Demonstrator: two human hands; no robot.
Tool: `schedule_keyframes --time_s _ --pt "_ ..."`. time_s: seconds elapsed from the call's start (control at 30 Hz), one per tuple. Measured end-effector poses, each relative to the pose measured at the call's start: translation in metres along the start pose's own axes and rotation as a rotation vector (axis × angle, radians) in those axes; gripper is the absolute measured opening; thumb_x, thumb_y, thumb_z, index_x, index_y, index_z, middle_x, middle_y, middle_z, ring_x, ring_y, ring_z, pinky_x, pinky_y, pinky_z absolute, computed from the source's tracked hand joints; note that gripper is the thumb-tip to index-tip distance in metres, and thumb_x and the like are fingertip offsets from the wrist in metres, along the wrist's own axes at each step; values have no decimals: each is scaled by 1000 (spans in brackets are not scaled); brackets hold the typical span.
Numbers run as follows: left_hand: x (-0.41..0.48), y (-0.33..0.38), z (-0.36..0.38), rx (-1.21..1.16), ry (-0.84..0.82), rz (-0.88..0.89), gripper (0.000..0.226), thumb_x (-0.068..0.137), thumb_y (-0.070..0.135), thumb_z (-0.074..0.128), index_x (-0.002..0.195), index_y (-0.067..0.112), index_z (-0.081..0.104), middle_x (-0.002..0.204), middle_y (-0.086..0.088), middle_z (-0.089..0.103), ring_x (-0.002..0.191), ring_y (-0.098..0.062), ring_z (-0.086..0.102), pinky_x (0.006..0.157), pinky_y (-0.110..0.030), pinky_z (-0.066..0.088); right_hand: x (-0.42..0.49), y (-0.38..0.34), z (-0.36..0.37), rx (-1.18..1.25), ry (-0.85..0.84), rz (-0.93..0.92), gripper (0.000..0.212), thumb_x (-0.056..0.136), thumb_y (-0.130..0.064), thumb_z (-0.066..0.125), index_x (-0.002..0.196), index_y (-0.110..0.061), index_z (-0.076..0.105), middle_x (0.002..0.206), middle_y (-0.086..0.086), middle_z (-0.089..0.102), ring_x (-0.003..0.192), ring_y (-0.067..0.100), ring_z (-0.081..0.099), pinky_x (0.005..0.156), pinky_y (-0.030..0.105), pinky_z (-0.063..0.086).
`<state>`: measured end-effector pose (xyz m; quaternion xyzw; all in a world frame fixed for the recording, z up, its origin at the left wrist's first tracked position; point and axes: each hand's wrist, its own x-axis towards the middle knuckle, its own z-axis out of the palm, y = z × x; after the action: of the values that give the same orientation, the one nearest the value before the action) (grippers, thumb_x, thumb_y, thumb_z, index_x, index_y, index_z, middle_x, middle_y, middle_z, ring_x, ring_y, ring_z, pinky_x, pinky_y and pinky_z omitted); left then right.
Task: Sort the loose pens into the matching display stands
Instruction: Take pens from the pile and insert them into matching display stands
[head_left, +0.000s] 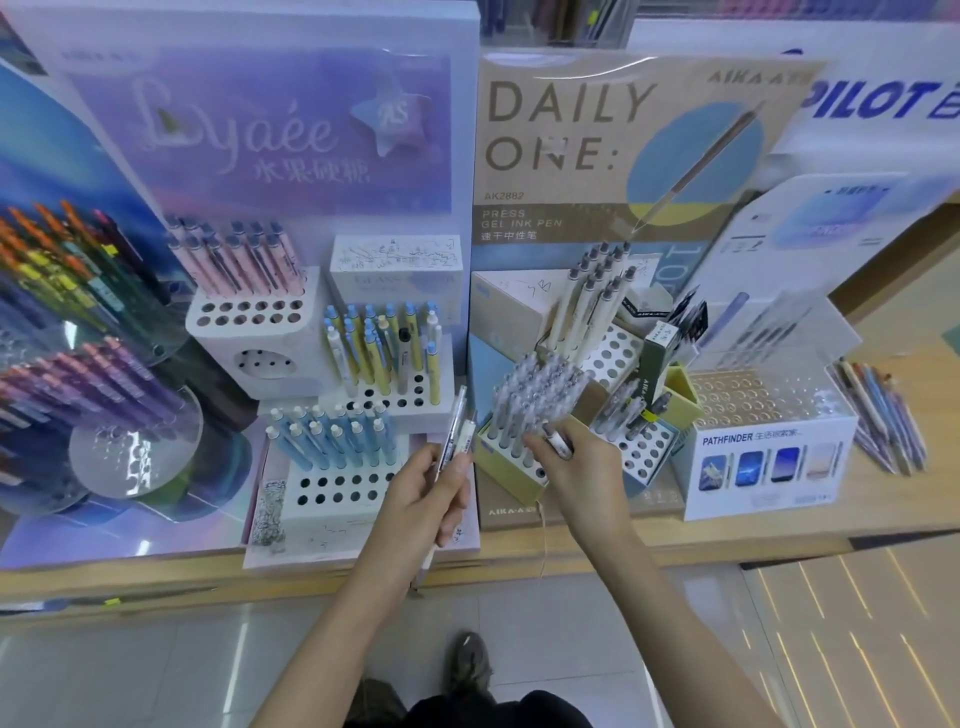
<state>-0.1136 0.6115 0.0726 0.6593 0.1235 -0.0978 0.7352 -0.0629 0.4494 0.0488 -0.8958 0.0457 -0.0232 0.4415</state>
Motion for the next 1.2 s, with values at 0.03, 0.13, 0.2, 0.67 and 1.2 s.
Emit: schedule_keyframes --time_s 0.03,0.13,0.2,0.67,1.2 --pt "0 1 0 -6 -2 5 17 96 22 49 104 10 58 61 5 50 45 -9 34 44 -22 30 0 0 1 5 9 8 21 87 -22 68 75 -9 58 58 -8 48 55 12 45 53 18 32" --pt "-1 2 1 -14 -18 21 12 96 20 49 99 11 56 62 2 52 45 -10 34 43 -21 30 -6 -1 3 28 33 36 18 87 -25 69 92 -9 63 73 -5 57 67 13 51 57 20 30" --pt "-2 3 1 -25 -33 28 8 96 18 50 98 11 53 62 1 55 44 -10 34 42 -21 30 -16 -5 1 108 37 109 23 87 -27 68 105 -19 57 77 -14 52 72 3 49 61 15 32" --pt "-1 8 20 122 -308 -26 6 90 9 59 90 7 54 63 -4 66 42 -13 45 42 -22 36 -13 -34 -47 577 -198 78 38 85 -27 69 81 10 60 53 -2 38 48 8 33 47 20 29" --pt "7 -13 9 116 -90 -95 9 90 13 60 90 7 54 65 -5 68 45 -12 48 44 -21 39 6 12 -59 -11 43 -101 28 99 -17 47 121 -7 60 97 4 64 88 18 58 68 22 35"
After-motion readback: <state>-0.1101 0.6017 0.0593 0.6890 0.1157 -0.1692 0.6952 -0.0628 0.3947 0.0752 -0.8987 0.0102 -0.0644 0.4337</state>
